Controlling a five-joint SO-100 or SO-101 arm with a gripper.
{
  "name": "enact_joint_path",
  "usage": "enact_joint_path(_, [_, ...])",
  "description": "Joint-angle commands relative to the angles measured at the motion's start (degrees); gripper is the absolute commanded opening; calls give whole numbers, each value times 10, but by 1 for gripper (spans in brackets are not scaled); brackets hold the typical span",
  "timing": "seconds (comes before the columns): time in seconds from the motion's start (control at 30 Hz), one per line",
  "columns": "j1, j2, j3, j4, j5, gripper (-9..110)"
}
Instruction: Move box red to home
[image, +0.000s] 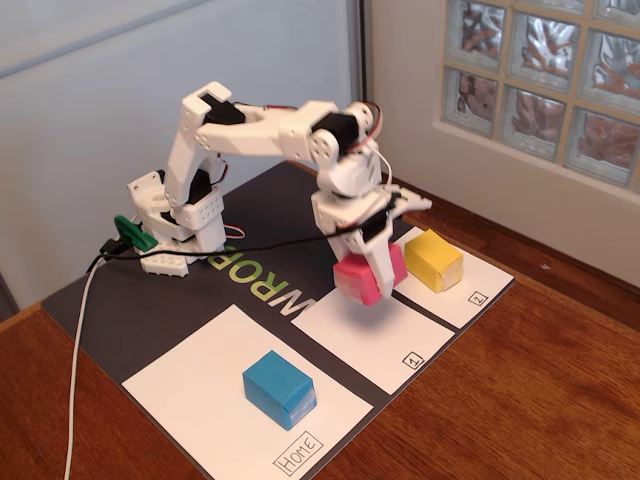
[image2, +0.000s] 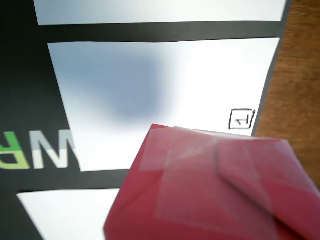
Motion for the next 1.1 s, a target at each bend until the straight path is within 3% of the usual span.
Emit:
enact_joint_path(0.0, [-4, 76, -30, 18, 9, -1])
enact_joint_path(0.37, [12, 183, -23, 77, 112, -1])
enact_joint_path(0.73, [90, 229, -13, 169, 351, -1])
enact_joint_path(1.07, [147, 363, 192, 162, 607, -1])
